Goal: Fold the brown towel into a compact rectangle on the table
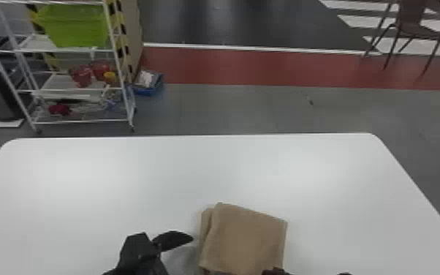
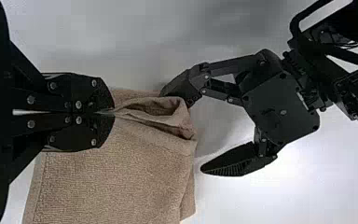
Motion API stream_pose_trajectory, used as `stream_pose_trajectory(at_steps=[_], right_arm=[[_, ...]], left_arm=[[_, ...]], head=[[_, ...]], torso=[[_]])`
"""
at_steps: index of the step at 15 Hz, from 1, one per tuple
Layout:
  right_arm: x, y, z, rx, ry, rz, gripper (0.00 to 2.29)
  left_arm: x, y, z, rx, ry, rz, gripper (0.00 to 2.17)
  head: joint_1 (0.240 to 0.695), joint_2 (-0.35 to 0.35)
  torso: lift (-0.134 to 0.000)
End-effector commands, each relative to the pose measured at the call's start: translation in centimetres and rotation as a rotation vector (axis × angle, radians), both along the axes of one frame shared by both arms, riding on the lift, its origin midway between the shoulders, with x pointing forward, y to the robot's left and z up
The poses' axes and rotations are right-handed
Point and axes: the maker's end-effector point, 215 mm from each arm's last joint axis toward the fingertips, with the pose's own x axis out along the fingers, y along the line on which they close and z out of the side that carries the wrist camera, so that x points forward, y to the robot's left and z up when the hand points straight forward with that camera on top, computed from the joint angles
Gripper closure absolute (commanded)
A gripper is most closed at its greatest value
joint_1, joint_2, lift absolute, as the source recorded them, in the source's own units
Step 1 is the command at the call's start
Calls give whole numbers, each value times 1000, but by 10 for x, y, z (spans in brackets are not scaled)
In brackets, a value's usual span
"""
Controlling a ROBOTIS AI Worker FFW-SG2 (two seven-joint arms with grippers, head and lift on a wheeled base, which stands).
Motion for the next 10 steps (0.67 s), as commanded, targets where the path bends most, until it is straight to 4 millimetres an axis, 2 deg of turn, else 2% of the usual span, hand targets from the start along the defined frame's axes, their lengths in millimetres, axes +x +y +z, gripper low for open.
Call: stream_pose_trajectory(at_steps=[1,3,7,8,10], right_arm=[[-2,2,-3,-2,10,4,1332],[-4,2,-6,-6,15,6,1332],[-4,3,-6,-6,15,6,1332],[-4,2,-7,-11,15,5,1328],[-4,2,-8,-16,15,5,1332]], left_arm=[[-1,14,0,-5,44,-25,76],[5,28,4,0,38,-8,76],[24,55,18,7,-2,74,76],[29,59,25,0,-20,99,76],[27,56,41,-26,-42,108,76]], head=[[695,-82],[695,-77],[695,-12],[695,0],[695,27]], torso=[[-122],[-122],[-122],[-122],[-122]])
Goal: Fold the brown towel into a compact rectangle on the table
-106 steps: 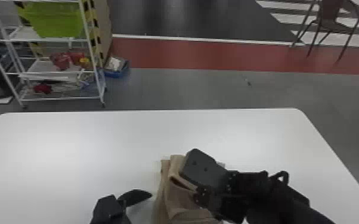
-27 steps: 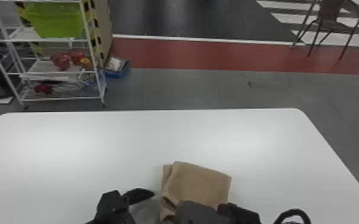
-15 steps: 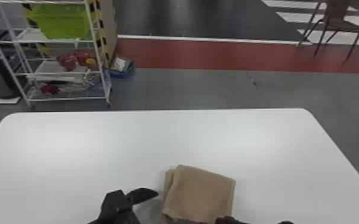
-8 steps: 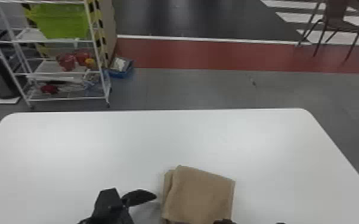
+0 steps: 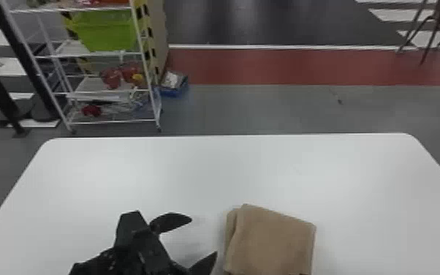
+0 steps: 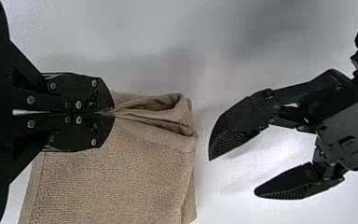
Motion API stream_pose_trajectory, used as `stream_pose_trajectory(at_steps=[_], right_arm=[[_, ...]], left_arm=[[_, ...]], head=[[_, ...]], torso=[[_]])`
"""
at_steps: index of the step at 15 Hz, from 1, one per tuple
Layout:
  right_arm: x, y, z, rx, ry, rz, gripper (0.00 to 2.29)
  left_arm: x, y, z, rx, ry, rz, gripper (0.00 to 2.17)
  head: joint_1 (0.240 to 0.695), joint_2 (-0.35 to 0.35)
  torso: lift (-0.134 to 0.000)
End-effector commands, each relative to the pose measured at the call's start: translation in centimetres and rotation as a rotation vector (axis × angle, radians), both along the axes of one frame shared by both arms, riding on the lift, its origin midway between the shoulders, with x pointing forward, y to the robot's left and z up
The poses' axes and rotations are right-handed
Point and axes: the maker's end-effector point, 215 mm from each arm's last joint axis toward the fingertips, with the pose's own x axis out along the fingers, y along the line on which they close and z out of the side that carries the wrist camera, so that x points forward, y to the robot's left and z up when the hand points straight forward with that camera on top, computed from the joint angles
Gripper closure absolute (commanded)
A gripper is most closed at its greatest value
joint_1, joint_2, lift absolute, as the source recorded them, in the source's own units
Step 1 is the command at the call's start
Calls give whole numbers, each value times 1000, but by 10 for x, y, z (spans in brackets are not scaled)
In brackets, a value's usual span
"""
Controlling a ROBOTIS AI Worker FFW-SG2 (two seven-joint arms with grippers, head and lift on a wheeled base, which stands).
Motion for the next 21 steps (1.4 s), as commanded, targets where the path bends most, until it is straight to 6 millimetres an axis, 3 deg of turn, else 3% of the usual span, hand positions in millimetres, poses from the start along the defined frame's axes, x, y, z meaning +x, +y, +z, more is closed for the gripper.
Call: stream_pose_trajectory(at_steps=[1,7,10,17,18,20,21], right_arm=[[-1,1,-3,-7,5,1,1328],[-2,2,-5,-13,5,5,1328],[-3,2,-5,-15,6,2,1328],[-2,-2,-4,-16,4,-4,1315],[-3,-1,-1,-5,4,-15,1146],[-2,0,8,21,-5,-29,569],[-1,-1,15,37,-14,-34,488]], left_arm=[[-6,-7,22,-31,-34,-2,76],[-28,-49,42,-66,-63,-47,76],[-27,-65,31,-45,-69,-54,76],[-13,-57,-9,40,-49,-32,76],[-12,-58,-11,41,-45,-35,76],[-13,-58,-11,40,-43,-41,76],[-13,-57,-11,42,-43,-40,76]], head=[[695,29],[695,-15],[695,-60],[695,-74],[695,-74],[695,-77],[695,-78]], torso=[[-122],[-122],[-122],[-122],[-122],[-122],[-122]])
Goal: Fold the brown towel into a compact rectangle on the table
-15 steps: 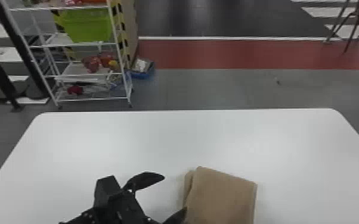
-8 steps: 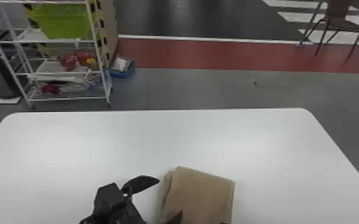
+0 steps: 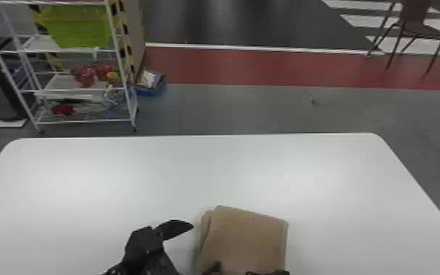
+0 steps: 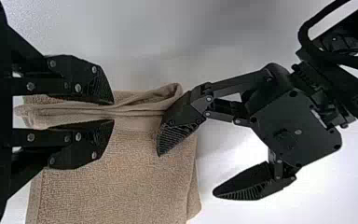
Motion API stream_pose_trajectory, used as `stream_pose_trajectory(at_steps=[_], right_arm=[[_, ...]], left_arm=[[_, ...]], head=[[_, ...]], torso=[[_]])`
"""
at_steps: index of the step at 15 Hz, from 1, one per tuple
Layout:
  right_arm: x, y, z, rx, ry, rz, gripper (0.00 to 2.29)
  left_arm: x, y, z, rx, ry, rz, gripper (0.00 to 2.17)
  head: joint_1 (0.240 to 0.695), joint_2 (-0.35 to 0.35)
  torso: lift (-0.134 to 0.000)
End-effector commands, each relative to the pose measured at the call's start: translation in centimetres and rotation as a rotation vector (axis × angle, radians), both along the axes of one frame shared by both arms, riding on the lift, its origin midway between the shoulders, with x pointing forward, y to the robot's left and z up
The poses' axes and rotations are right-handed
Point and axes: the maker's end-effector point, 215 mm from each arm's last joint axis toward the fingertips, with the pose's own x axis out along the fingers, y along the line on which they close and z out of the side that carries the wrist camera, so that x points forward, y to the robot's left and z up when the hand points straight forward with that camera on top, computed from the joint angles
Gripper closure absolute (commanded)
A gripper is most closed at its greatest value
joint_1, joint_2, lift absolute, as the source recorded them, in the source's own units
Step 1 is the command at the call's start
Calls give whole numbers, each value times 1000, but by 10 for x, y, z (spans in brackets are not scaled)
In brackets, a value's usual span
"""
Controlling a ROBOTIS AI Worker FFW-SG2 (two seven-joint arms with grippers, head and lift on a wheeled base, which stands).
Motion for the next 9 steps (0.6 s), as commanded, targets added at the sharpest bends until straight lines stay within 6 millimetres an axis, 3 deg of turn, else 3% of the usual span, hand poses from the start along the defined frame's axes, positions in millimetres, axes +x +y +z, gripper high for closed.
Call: stream_pose_trajectory(at_steps=[1,6,9], right_arm=[[0,-2,13,32,-11,-14,481],[15,-17,49,153,-32,-87,481],[54,-36,67,250,-55,-222,491]], left_arm=[[0,1,-1,2,1,-1,76],[1,0,1,1,-2,-5,76],[0,-1,-1,1,3,-8,76]], head=[[695,-78],[695,-86],[695,-103]], torso=[[-122],[-122],[-122]])
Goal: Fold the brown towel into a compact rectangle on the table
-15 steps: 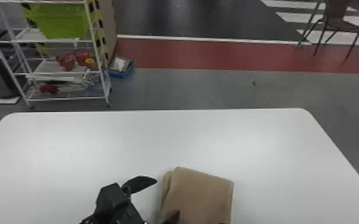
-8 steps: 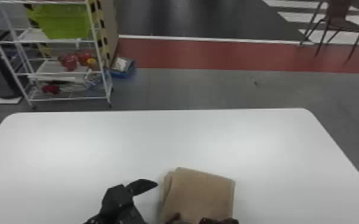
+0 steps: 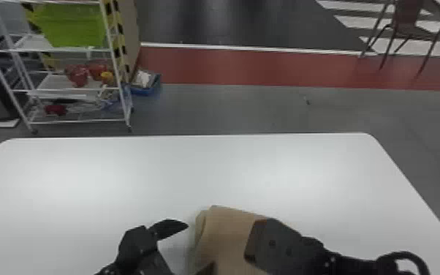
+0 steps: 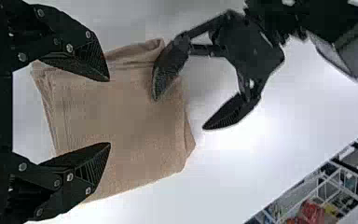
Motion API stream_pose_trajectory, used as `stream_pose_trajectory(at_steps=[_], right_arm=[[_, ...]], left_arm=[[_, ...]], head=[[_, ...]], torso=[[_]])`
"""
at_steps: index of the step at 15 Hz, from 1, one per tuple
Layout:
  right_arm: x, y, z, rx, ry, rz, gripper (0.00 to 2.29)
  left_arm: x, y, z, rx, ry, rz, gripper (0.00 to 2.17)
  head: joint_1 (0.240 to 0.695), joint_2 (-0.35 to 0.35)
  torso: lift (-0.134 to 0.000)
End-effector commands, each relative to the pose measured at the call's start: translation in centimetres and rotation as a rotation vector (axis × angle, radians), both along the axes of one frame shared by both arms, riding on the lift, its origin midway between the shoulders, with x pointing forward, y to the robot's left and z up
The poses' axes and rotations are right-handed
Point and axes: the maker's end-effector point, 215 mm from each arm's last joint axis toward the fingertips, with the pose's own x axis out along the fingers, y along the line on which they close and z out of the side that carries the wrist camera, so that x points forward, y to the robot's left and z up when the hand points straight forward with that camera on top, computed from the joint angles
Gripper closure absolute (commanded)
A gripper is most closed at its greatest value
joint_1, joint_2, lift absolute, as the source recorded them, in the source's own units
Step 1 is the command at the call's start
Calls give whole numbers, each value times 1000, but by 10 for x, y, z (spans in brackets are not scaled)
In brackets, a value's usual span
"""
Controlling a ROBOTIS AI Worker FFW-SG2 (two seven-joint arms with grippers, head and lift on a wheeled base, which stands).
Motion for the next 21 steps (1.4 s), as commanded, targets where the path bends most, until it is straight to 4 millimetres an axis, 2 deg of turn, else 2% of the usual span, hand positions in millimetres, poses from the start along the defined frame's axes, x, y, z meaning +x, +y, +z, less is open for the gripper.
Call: stream_pose_trajectory(at_steps=[1,4,6,8,16,21], right_arm=[[27,-17,5,41,-3,-93,495],[48,-34,-18,-10,26,-134,502],[57,-40,-37,-45,58,-144,505],[63,-44,-48,-64,76,-152,505],[65,-66,-75,-132,119,-166,505],[80,-65,-67,-116,102,-180,505]], left_arm=[[-1,-1,-1,-1,1,-2,76],[-1,-2,0,-2,-1,-6,76],[-1,-2,0,-3,-1,-6,76],[-2,-2,-1,-3,5,-8,76],[-3,-3,-1,-5,5,-11,76],[-14,0,9,-12,1,-19,76]], head=[[695,-119],[695,-143],[695,-157],[695,-169],[695,-199],[695,-211]], torso=[[-122],[-122],[-122],[-122],[-122],[-122]])
